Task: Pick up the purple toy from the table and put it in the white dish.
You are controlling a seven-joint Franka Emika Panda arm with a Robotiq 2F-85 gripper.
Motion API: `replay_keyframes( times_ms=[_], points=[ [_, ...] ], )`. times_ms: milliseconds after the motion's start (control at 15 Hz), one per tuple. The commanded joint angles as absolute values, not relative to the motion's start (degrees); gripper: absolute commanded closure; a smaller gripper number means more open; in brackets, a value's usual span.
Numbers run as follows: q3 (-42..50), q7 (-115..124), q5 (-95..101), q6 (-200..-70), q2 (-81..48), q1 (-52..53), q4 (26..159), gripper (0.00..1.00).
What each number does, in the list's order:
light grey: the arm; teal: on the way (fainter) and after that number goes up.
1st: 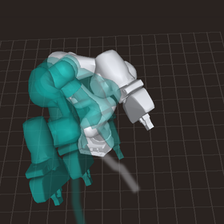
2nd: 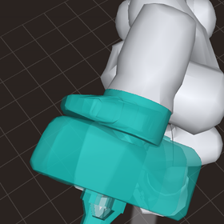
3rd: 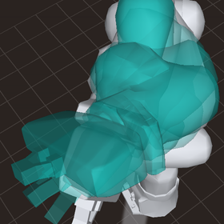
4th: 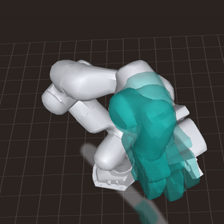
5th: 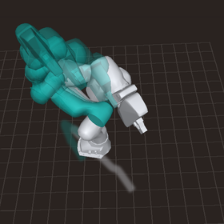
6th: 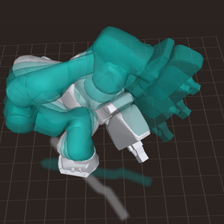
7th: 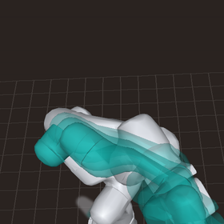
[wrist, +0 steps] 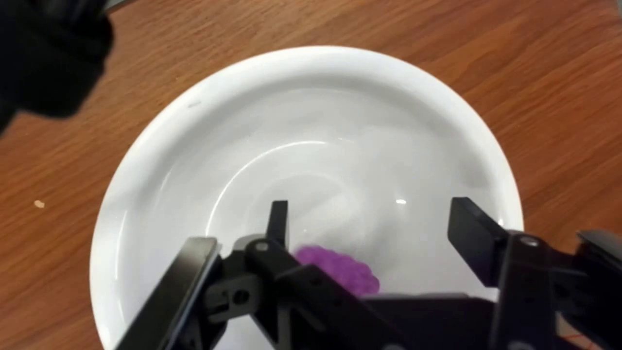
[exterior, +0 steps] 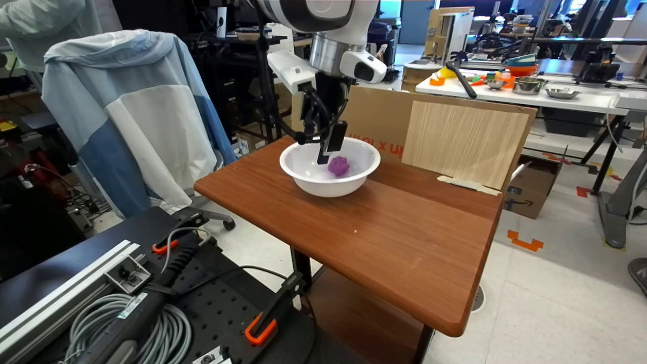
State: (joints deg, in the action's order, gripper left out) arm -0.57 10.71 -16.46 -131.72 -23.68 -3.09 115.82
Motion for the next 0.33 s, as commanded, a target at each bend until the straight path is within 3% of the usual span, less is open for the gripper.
replay_keyframes(
  times_ms=[0, 267],
  points=[
    [-1.2, 9.0, -18.0, -127.4, -18.5, -3.2, 118.6, 0.00],
    [-0.4, 10.2, -16.7, -128.4, -20.6, -2.4, 117.0, 0.00]
  ],
)
